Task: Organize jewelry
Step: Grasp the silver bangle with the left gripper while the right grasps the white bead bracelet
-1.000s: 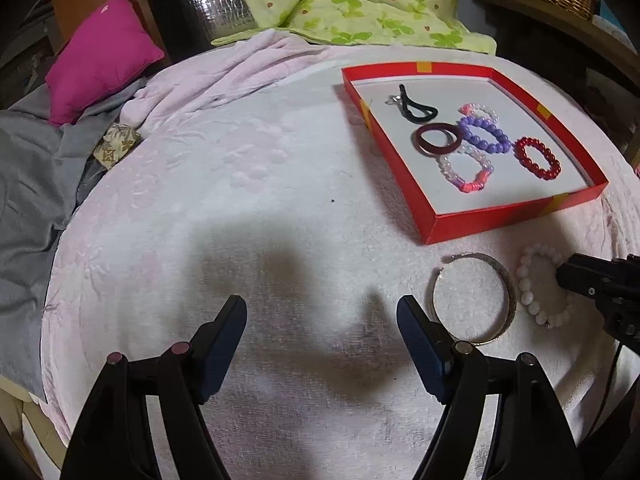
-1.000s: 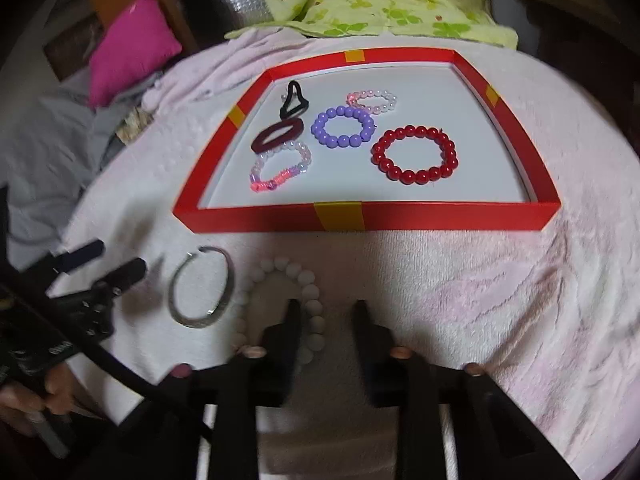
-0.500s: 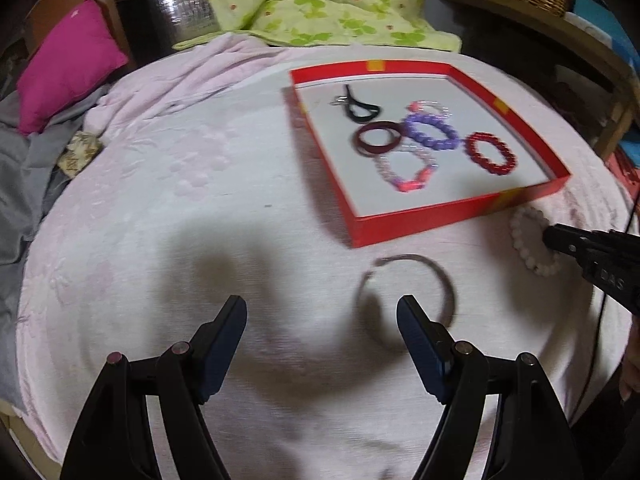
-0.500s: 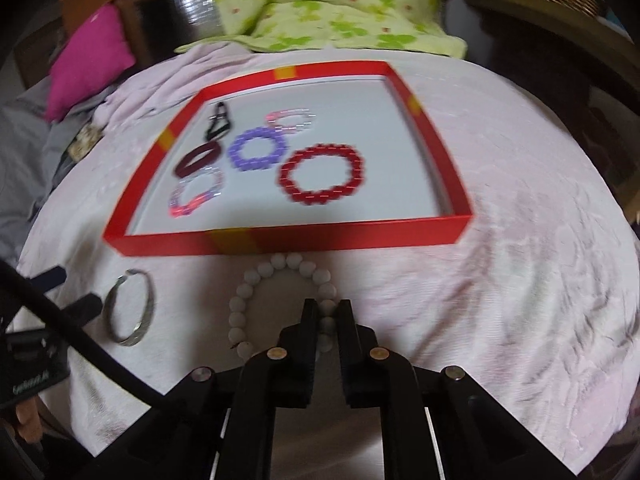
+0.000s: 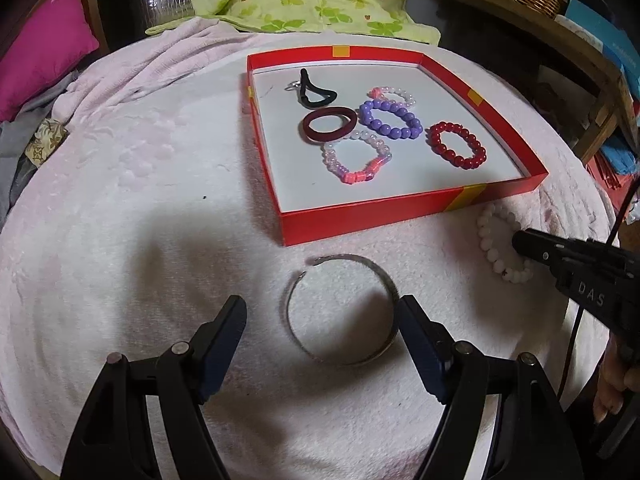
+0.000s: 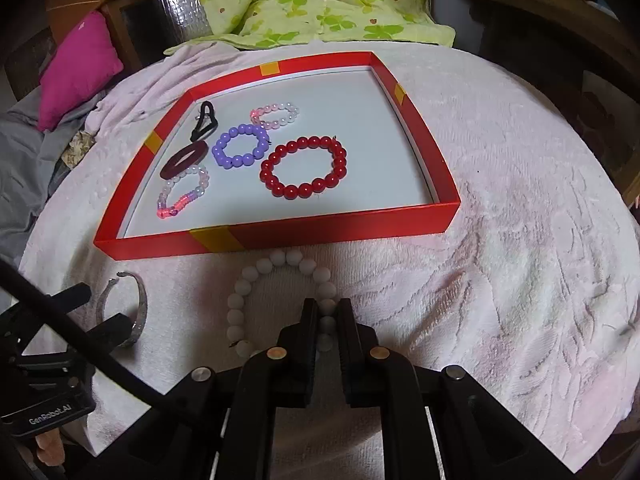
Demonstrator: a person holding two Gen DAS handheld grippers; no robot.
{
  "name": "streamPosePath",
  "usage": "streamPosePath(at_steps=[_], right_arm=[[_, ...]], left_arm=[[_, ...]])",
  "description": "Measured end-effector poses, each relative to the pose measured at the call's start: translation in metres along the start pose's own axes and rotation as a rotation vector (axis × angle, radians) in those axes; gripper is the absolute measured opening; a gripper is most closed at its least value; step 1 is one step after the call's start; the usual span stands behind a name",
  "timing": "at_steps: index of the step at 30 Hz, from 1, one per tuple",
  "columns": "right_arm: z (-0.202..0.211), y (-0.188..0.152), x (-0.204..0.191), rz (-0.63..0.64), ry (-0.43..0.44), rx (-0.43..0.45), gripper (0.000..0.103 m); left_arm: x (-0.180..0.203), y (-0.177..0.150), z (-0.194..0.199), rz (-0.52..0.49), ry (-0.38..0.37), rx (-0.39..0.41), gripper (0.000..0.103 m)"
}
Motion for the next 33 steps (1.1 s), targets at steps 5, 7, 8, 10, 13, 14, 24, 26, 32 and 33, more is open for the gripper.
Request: streamPosePath(at_steps=[5,7,8,10,13,14,24,26,32,33], right_arm=[[0.0,-0.001,0.001,0.002,0.003,0.002,0.011],[0.001,-0.001,0.001,0.0,0.003,0.0,0.011],[0.001,-0.001,0.001,-0.002,0.003,-0.001,0.011],[0.001,-0.001,0.001,-0.003,0.001,-0.002,0.011],[0.0,-0.001,0.001,-0.001,0.001,-0.001,0.011],[0.0,-0.001,0.0,0.0,0.0,0.0,0.011],[0.0,-0.001,0.0,0.0,-0.003,0.005,0.011],[0.0,0.0,0.001,-0.002,0.0,0.005,0.011],[0.0,0.0,0.002,0.0,0.007,0.008,0.011],[0.0,0.0,0.002,0.0,0.008,0.008,0.011]], left_arm=[[0.003,0.001,-0.001,0.01,0.009,0.012,0.078],[0.003,0.004,0.006,0.018,-0.014,0.039,0.078],[0.004,0.005,0.009,0.02,-0.026,0.05,0.078],[0.004,0.005,0.009,0.016,-0.03,0.049,0.078],[0.005,0.001,-0.001,0.003,-0.011,0.008,0.078],[0.006,0.0,-0.004,-0.001,-0.008,-0.008,0.078],[0.008,0.001,-0.003,0.003,-0.026,-0.006,0.078],[0.007,0.002,-0.002,0.009,-0.043,0.003,0.078],[0.007,0.004,-0.001,0.017,-0.075,0.021,0.063],[0.007,0.004,-0.002,0.018,-0.08,0.024,0.063]])
Point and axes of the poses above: each gripper's, at about its wrist camera, not at the fingertips, and z roughly against the way its jaws point, x to its right, y to its top, the point moved 5 cm from there along -z, roughly the way its jaws point, and after that the axes turned 10 degrees about -y, right-handed, at the moved point
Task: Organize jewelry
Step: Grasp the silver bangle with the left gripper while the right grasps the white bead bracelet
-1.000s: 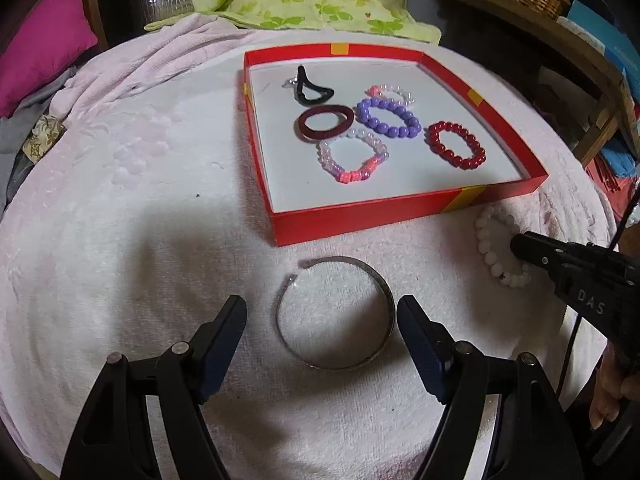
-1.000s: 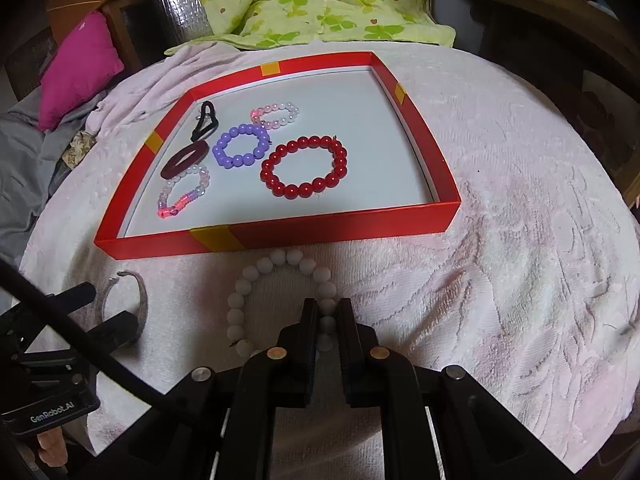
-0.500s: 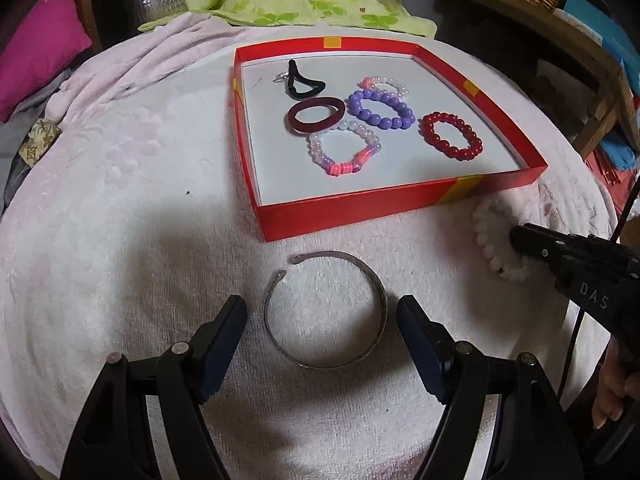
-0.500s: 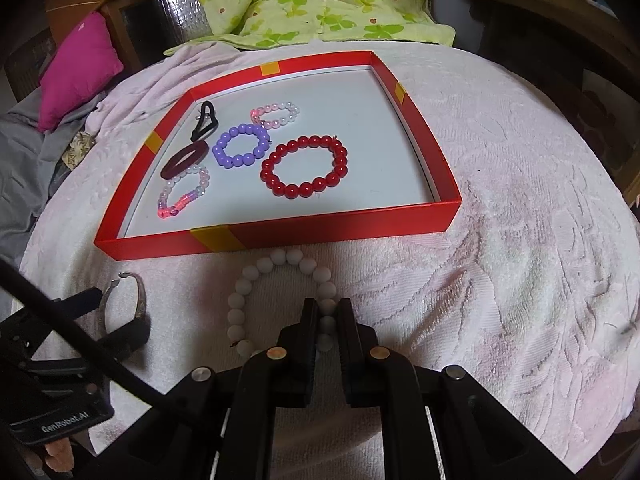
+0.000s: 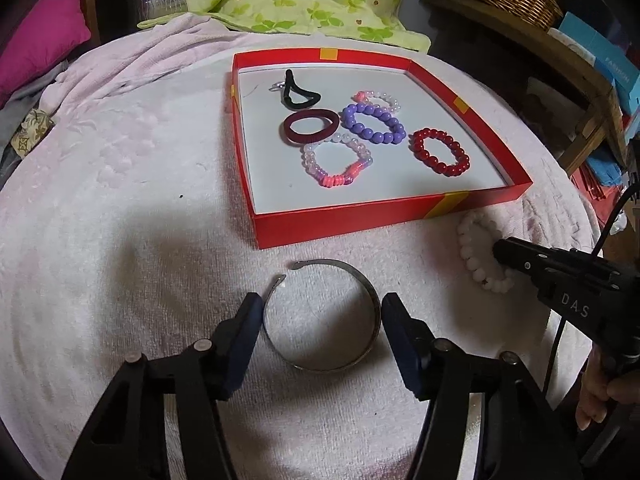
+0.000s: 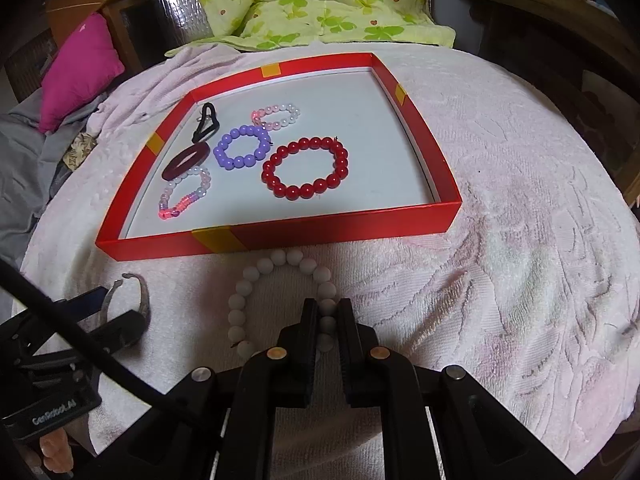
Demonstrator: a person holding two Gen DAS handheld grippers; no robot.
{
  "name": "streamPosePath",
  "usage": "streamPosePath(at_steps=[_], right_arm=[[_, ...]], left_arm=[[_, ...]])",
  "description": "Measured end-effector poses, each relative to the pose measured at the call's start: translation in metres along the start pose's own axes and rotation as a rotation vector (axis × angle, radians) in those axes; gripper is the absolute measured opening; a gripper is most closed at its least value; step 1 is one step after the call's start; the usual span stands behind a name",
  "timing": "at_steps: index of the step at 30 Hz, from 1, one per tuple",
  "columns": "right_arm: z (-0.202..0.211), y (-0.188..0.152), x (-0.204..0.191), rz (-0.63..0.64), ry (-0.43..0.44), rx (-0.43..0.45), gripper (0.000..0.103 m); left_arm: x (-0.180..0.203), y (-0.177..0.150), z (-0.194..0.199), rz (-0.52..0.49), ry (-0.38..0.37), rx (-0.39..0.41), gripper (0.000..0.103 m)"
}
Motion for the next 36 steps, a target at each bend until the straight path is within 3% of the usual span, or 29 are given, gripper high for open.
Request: streamPosePath(at_steps=[11,16,26,36], right_arm=[[0.002,-0.001,0.003,-0.031,0.035,-0.009,0.011],[0.007,0.001,0.005,-0.078,0.111,-0.017,0.011],[0.016,0.004,-0.007,-0.072,0.157,0.001,0.011],[0.03,0.006,-0.021,-0.054,0.22,0.027,0.011]], left_arm=[[-0.002,-0.001,0.002,-0.009,-0.016,0.022,0.063],[-0.001,0.0,0.01,-0.01,-0.016,0.037,0.063],[-0.012,0.0,0.022,-0.024,0.062,0.061,0.063],[-0.02,-0.001,0.03,-0.023,0.088,0.074,0.063]])
Point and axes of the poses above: each gripper's, at about its wrist camera, not at the fingertips, and z roughly against the way its jaws point, x to its right, y to its top, the point moved 5 cm from there along -z, roughly the way its jaws point, and after that the axes turned 10 degrees about -y, right-handed, at the moved point
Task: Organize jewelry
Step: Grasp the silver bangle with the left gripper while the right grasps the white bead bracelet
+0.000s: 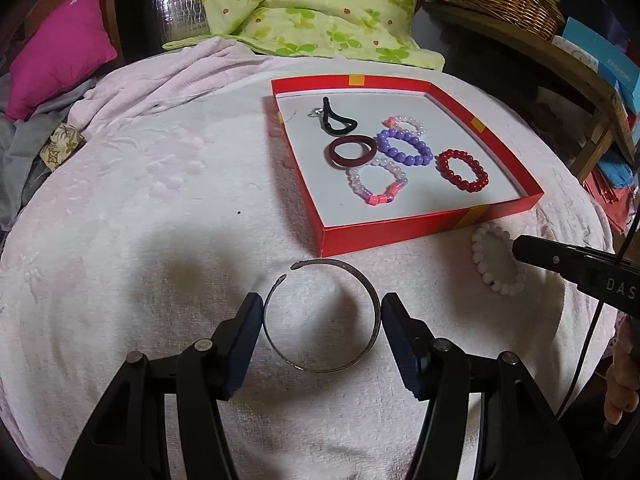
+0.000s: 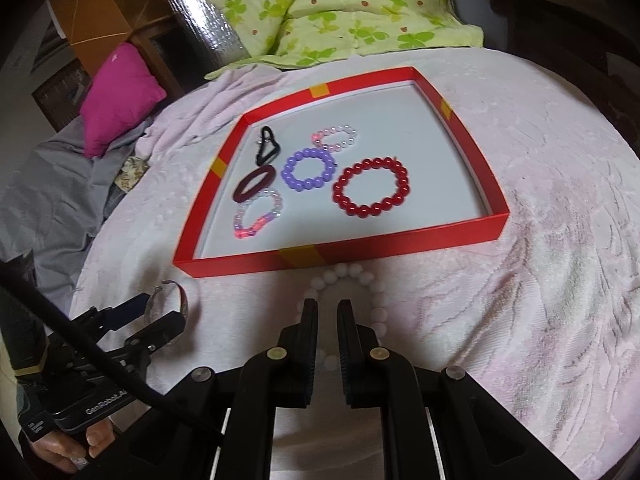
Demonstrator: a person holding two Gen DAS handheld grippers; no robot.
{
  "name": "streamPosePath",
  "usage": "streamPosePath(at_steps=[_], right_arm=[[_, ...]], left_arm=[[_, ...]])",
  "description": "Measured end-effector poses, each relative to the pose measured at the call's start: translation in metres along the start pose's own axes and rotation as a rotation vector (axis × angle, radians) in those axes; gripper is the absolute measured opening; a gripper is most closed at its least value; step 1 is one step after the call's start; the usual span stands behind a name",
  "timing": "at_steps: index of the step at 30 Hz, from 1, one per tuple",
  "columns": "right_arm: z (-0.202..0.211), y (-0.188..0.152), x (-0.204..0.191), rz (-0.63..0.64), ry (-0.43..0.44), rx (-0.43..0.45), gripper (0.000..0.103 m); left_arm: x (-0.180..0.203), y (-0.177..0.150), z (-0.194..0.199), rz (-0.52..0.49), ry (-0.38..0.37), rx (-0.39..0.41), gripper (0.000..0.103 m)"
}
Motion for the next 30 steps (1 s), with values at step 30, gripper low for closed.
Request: streamPosePath(at_steps=[30], right_arm=[[-0.029,-0.001,0.014,0.086,-0.247,-0.021,0.021]], left_arm=[[0.0,-0.011,-0.017,0.013,0.016,-0.07,0.063]])
Point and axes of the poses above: each gripper's, at about its wrist camera, not at the fingertips, and z roughly against the way its jaws point, x to its right, y to its top, the point moved 5 cm from there along -z, roughly the way its jaws point, and after that the axes turned 10 degrees about -y, right-handed, at the moved point
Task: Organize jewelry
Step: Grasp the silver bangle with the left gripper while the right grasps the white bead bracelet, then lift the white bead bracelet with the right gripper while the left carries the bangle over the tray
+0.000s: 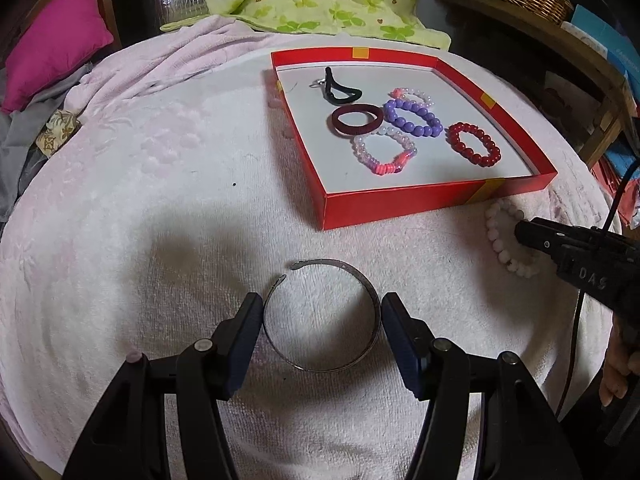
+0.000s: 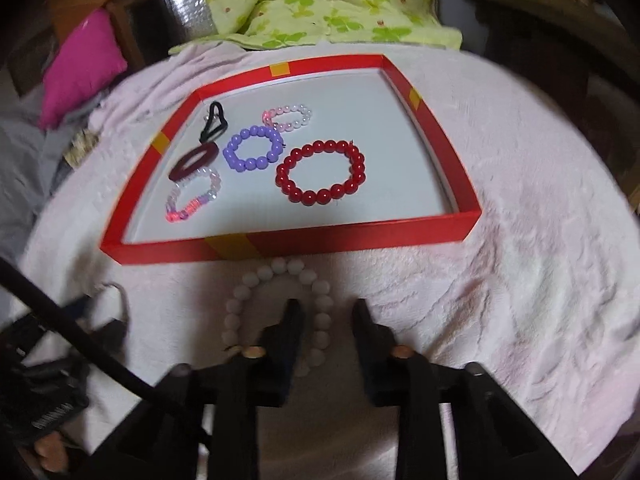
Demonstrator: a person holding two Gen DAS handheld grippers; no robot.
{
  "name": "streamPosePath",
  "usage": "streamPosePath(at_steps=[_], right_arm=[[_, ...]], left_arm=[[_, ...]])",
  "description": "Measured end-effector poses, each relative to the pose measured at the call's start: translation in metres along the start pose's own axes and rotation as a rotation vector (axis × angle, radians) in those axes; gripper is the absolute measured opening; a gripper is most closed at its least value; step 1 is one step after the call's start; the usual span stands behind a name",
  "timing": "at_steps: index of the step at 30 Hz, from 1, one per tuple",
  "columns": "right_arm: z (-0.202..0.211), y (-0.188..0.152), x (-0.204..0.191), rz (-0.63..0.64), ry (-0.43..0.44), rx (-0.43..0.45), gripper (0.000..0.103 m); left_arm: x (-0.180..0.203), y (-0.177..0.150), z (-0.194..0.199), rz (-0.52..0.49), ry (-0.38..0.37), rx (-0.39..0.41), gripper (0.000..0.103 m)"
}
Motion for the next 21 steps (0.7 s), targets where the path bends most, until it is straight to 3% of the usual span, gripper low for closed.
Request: streamPosePath(at_steps=[3,8,21], right_arm=[[0.003,-0.002,-0.003,0.044,-0.023,0.025,0.011],[0.007,-0.003,-0.005,0.058,-0.037,0.038,0.011],[0.03,0.004,0.002,-0.017,0.066,0.072,0.011]], left_arm=[[0.001,0.0,-0.002,-0.004,0.006,-0.002,0.063],[0.001,-0.001,-0.004,-0.01,0.017,-0.009,0.064],[0.005,0.001,0.001,-0.012,0.005,0.012,0.063]])
Point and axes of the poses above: each gripper's, at about its wrist camera, not at the fingertips, and z roughly against the way its jaws point, x to its right, y to its top, the point moved 5 cm from there along -z, roughly the way its jaws point, and after that the axes turned 10 degrees about -y, right-handed, at the moved point
